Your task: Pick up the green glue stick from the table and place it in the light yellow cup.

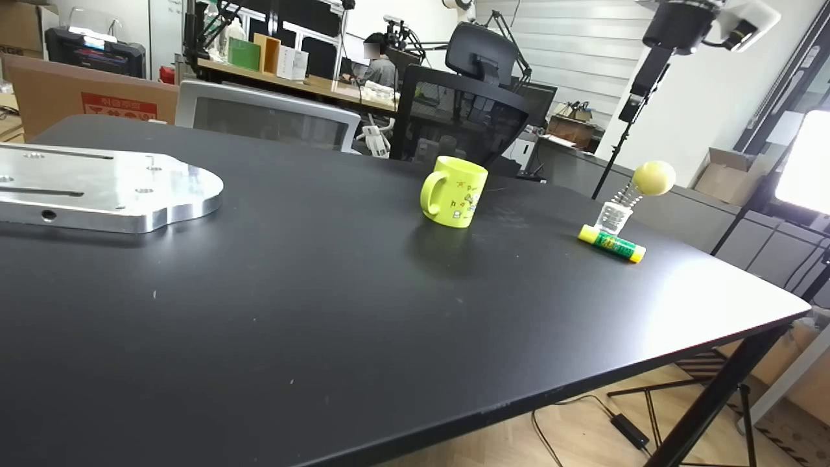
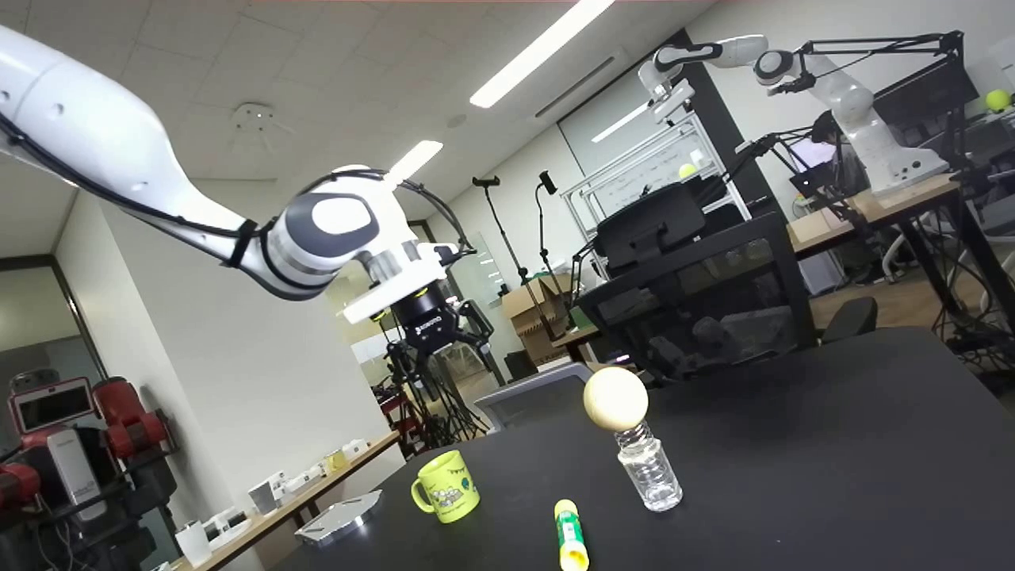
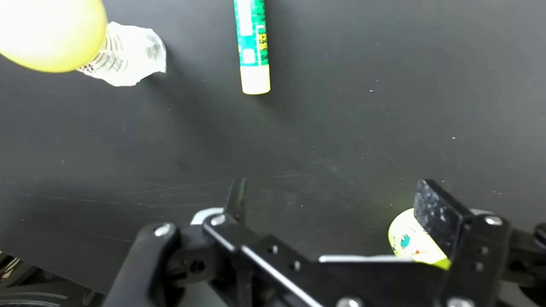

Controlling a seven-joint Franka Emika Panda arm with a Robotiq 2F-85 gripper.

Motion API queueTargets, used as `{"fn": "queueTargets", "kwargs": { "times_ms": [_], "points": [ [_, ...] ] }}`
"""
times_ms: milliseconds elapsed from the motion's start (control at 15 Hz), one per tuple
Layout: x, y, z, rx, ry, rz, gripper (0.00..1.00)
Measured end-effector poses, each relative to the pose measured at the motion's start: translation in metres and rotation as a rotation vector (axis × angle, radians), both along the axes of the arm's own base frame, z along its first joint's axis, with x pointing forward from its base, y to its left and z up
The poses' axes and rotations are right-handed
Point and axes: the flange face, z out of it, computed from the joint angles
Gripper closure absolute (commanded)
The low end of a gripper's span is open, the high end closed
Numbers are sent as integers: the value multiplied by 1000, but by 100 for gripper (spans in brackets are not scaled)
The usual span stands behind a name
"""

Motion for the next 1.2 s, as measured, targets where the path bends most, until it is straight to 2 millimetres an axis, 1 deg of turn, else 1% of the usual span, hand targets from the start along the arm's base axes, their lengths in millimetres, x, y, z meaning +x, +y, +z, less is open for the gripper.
{"fn": "queueTargets", "kwargs": {
  "times_ms": [67,200,467,667,800,1067,1200],
  "points": [
    [12,-2,-7,-9,9,4,0],
    [25,-5,-14,-18,18,7,0],
    [28,-5,-12,-17,18,8,0],
    [28,-6,-24,-6,28,5,0],
    [27,-11,-43,-4,34,-2,0],
    [22,-27,-98,-21,37,-10,0],
    [20,-34,-122,-27,36,-14,0]
  ]
}}
